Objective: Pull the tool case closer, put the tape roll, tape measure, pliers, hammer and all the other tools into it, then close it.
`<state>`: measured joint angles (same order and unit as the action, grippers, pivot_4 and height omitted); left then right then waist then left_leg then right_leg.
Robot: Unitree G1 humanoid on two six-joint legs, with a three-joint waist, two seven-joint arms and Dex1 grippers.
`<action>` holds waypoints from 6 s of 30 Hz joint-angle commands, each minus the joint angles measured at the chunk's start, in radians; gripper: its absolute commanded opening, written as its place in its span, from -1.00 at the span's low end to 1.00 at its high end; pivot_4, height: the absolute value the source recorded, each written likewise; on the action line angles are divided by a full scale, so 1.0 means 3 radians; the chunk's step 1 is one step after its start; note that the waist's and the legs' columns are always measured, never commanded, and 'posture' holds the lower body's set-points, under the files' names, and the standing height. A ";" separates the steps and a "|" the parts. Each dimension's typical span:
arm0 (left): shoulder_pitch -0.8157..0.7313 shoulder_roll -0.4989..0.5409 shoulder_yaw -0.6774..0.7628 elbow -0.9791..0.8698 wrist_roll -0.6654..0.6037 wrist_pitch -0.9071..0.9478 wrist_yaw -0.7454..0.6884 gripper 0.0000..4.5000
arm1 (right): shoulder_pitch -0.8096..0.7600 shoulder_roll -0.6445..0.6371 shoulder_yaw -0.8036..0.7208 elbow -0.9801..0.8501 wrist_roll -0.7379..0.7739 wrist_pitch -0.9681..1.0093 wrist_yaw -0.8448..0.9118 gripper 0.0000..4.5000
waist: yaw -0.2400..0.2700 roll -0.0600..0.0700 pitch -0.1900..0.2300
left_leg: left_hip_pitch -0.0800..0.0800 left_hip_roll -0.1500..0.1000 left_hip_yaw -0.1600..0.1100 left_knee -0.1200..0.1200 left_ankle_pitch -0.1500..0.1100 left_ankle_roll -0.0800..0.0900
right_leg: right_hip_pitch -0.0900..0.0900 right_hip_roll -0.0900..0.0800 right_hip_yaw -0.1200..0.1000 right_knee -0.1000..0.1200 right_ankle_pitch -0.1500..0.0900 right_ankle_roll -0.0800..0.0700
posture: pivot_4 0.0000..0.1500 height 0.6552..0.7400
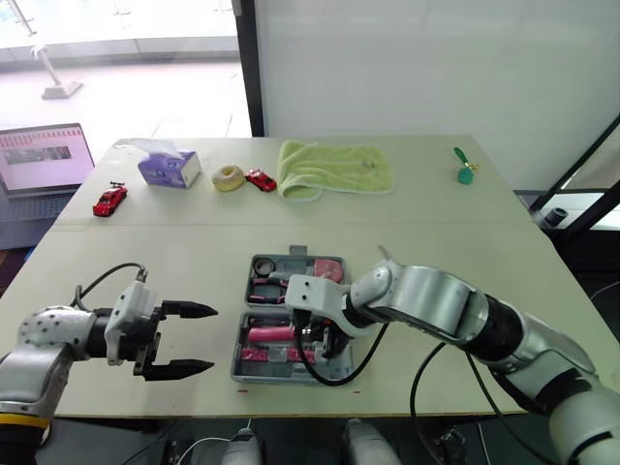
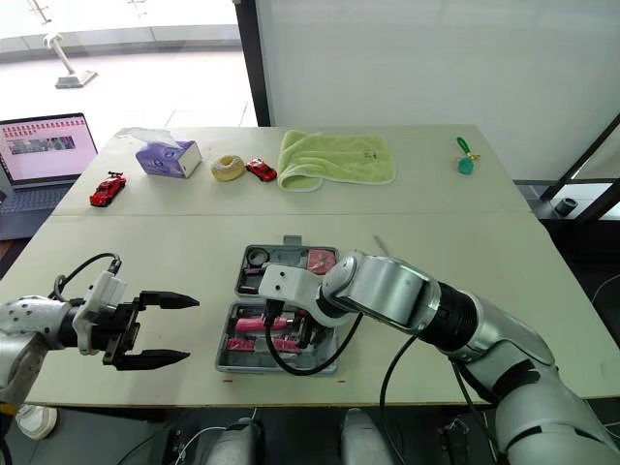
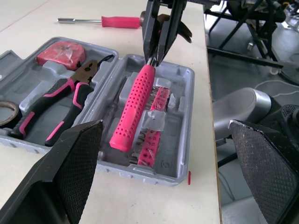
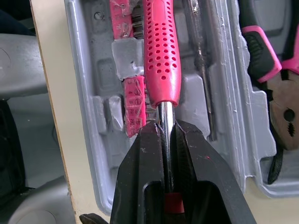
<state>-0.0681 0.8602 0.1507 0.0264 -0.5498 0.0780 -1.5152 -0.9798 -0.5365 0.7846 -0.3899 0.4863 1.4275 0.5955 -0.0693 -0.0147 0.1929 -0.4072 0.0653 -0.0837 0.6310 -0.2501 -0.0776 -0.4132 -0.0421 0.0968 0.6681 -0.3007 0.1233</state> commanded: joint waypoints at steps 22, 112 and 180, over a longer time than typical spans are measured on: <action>-0.0028 0.0022 0.0108 -0.0107 -0.0033 -0.0023 0.0089 1.00 | 0.0104 0.0175 0.0072 0.0150 -0.0447 -0.0488 0.0171 -0.95 | -0.0003 0.0001 0.0000 | 0.0001 0.0002 -0.0001 -0.0001 0.0000 0.0000 | -0.0002 0.0003 0.0000 0.0004 0.0000 0.0000 | 1.00 1.00; -0.0107 -0.0009 0.0054 -0.0225 -0.0031 0.0116 0.0213 1.00 | 0.0974 0.0830 -0.0087 0.1243 -0.1071 -0.0966 0.0049 -0.96 | -0.0013 -0.0002 -0.0003 | 0.0031 0.0002 -0.0001 -0.0009 0.0000 0.0000 | 0.0023 0.0005 0.0002 0.0002 -0.0001 -0.0001 | 1.00 1.00; 0.0112 -0.0029 0.0555 0.0986 0.0284 -0.0573 0.0411 1.00 | 0.3676 -0.0197 -0.3613 -0.0740 -0.0629 -0.1943 -0.0355 0.98 | 0.0076 -0.0013 -0.0055 | 0.0061 0.0010 0.0008 -0.0057 0.0002 -0.0007 | 0.0027 0.0023 0.0027 -0.0014 -0.0024 -0.0043 | 1.00 1.00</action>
<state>-0.0402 0.8464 0.3212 0.3836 -0.4433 -0.1189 -1.4075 0.1536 -0.5962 -0.3253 -0.5878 0.3188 0.7761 0.5572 -0.0464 -0.0187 0.1765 -0.3892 0.0684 -0.0812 0.6137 -0.2495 -0.0798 -0.4052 -0.0350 0.1049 0.6641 -0.3080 0.1105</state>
